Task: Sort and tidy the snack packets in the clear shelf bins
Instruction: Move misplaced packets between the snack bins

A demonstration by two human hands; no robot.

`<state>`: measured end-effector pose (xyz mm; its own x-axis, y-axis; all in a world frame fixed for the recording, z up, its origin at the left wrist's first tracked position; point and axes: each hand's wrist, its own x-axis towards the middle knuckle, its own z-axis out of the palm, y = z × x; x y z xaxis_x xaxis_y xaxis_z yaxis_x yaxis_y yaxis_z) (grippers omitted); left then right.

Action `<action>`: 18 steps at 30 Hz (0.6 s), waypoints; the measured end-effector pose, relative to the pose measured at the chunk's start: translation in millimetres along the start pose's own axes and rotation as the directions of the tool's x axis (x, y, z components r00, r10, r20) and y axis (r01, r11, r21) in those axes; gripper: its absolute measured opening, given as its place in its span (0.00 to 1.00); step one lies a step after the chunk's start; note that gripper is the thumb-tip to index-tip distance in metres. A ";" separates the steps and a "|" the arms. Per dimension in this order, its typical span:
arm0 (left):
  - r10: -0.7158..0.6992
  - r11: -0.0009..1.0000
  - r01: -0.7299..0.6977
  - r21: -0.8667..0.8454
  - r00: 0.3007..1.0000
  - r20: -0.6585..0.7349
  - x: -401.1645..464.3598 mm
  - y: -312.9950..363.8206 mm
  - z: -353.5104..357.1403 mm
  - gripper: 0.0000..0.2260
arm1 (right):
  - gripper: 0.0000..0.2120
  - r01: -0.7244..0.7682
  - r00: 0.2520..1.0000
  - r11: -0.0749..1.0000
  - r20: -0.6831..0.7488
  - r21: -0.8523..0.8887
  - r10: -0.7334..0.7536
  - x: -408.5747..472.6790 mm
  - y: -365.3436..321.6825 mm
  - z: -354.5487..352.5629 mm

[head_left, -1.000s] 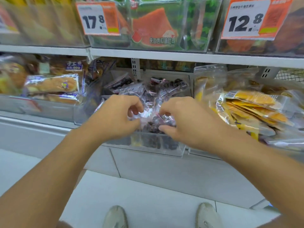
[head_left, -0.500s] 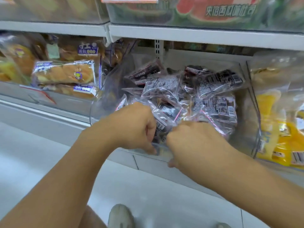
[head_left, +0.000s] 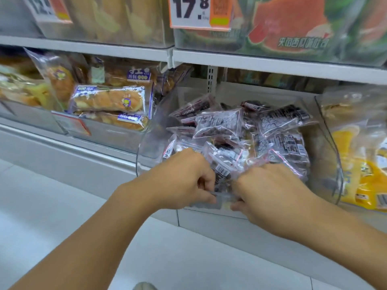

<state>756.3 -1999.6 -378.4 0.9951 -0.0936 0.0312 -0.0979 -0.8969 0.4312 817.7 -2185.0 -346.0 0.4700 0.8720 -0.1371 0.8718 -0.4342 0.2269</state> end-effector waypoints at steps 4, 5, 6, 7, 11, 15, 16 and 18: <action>-0.028 0.999 0.029 -0.014 0.994 0.102 -2.3 4.8 -11.2 0.09 | 0.13 -0.008 1.000 0.997 -0.008 0.082 0.009 -2.6 3.8 3.0; -0.049 0.998 0.055 -0.038 0.989 0.140 -4.2 3.6 -19.7 0.11 | 0.16 0.002 1.000 0.990 -0.031 0.141 0.003 -2.0 7.0 2.1; -0.074 0.994 0.084 -0.073 0.987 0.140 -7.1 1.9 -29.6 0.12 | 0.21 0.011 0.998 0.981 -0.070 0.196 0.003 -2.2 11.5 -0.3; -0.104 0.988 0.113 -0.106 0.991 0.082 -10.2 -1.5 -39.8 0.13 | 0.25 -0.004 0.989 0.959 -0.138 0.283 0.045 -1.8 16.2 -4.9; -0.243 0.970 0.225 -0.091 0.896 -0.371 -9.7 -21.0 -60.4 0.21 | 0.25 -0.046 0.857 0.873 -0.429 0.486 0.284 10.4 45.1 -20.5; -0.271 0.885 0.288 0.366 0.957 -0.099 6.3 -19.6 -39.0 0.35 | 0.42 -0.084 0.967 0.939 -0.202 0.333 0.158 43.8 41.1 -18.4; -0.272 0.851 0.269 0.451 0.960 -0.060 10.3 -21.4 -35.4 0.30 | 0.41 -0.059 0.972 0.943 -0.196 0.326 0.129 51.5 36.8 -17.0; -0.280 0.821 0.263 0.506 0.959 -0.044 14.5 -25.9 -34.9 0.22 | 0.37 -0.063 0.980 0.956 -0.165 0.288 0.114 61.7 28.9 -18.5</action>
<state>773.7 -1962.7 -357.6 0.9822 0.1807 -0.0511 0.1754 -0.9800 -0.0937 869.3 -2139.6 -330.1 0.5369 0.8421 0.0506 0.8434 -0.5346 -0.0525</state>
